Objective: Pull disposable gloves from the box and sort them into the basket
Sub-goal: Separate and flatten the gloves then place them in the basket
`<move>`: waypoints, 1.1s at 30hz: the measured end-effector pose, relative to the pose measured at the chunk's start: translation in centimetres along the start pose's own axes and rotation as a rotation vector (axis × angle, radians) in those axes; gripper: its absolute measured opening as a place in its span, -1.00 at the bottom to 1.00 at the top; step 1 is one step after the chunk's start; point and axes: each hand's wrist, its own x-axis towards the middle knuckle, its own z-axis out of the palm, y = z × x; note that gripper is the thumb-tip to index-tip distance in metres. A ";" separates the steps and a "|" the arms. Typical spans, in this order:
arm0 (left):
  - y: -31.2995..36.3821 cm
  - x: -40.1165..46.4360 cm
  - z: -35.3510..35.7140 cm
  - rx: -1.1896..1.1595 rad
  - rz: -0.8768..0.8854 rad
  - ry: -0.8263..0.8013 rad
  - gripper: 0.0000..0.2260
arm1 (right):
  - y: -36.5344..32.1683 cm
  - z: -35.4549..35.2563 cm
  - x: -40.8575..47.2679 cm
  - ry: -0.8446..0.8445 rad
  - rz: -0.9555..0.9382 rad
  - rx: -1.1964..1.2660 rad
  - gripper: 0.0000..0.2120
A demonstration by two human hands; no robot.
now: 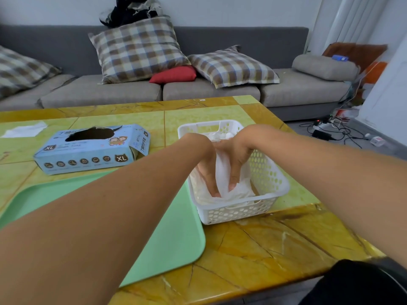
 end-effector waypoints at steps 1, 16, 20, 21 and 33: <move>-0.1 -0.2 0.0 0.004 0.009 0.012 0.32 | 0.2 -0.2 -0.4 -0.011 0.020 0.010 0.62; -0.6 0.4 0.9 -0.020 0.095 0.125 0.41 | -0.8 0.2 -2.0 0.013 0.021 -0.044 0.49; -1.4 -0.6 -0.8 0.002 0.086 0.204 0.10 | -0.5 -2.8 -4.1 0.123 -0.009 -0.082 0.31; -1.5 -0.8 -1.2 -0.001 0.099 0.245 0.06 | -0.5 -3.1 -4.3 0.153 -0.020 -0.069 0.22; -0.6 2.4 0.6 0.069 0.159 0.155 -0.26 | -1.2 1.3 -0.2 0.019 0.079 -0.099 0.53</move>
